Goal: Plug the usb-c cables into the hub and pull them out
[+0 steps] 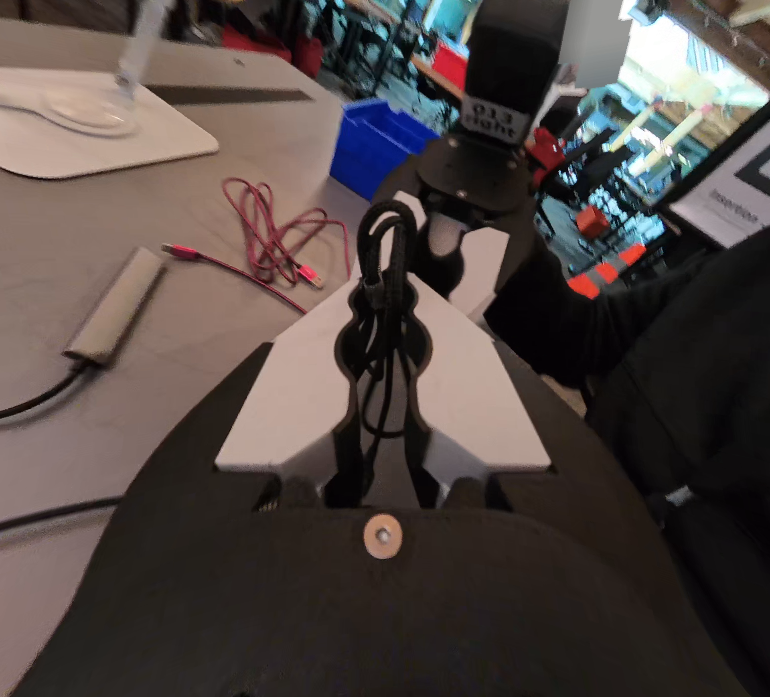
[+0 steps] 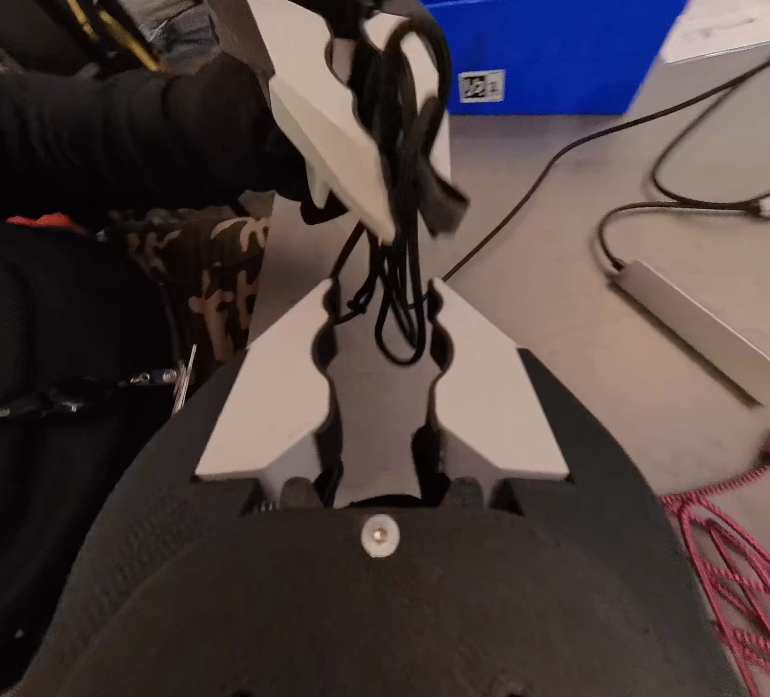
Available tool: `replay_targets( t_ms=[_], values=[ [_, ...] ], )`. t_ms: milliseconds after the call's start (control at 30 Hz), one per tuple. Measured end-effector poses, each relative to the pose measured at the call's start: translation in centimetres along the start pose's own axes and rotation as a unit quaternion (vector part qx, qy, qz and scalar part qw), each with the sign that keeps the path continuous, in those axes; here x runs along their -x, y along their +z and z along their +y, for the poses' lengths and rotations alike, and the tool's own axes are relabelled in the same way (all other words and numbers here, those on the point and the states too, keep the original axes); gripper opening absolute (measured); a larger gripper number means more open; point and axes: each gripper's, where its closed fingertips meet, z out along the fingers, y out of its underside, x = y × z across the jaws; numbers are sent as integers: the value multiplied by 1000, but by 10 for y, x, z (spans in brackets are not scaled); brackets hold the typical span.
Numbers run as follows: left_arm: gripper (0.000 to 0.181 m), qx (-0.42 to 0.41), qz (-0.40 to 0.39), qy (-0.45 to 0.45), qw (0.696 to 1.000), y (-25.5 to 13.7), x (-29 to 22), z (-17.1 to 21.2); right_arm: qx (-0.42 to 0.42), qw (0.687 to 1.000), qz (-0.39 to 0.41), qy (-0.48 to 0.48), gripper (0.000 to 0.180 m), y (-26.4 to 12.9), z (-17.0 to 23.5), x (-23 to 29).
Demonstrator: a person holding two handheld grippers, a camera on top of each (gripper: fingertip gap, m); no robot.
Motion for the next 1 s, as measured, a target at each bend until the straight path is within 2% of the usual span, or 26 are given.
replay_targets(
  t_ms=[167, 233, 267, 333, 433, 500, 600, 667, 733, 833, 933, 1000],
  values=[
    [12, -53, -53, -28, 997, -16, 18, -19, -57, 994, 96, 3, 84, -24, -15, -18],
    [12, -46, -56, -21, 997, -9, 13, -19, -65, 990, 121, -10, 96, -19, -20, -19],
    [12, -43, -59, -18, 997, -5, 10, -19, -69, 990, 126, -16, 96, -15, -22, -18],
    [12, -33, -76, -15, 996, 2, 8, -19, -75, 991, 112, -13, 86, -1, -25, -15],
    [13, -23, -112, -18, 993, 7, 11, -19, -89, 990, 113, -8, 57, 11, -29, -20],
    [13, -31, -122, -28, 992, 7, 11, -21, -108, 985, 135, -13, 25, 9, -33, -27],
    [13, -36, -131, -34, 990, 7, 10, -24, -111, 981, 156, -29, 4, 6, -35, -31],
    [14, -31, -128, -37, 991, 9, 10, -24, -104, 981, 157, -34, 2, 5, -34, -32],
    [17, -32, -107, -30, 993, 8, 6, -28, -118, 985, 125, -17, 1, 4, -37, -27],
    [42, -56, -71, -2, 996, -4, -6, -37, -166, 983, 78, 28, 2, -12, -43, -30],
    [51, -18, -88, 29, 996, -14, 2, -19, -224, 971, 19, 76, 2, -37, -52, -32],
    [46, 11, -99, 16, 995, -19, 14, 0, -251, 965, 3, 76, 3, -53, -57, -31]
  ],
)
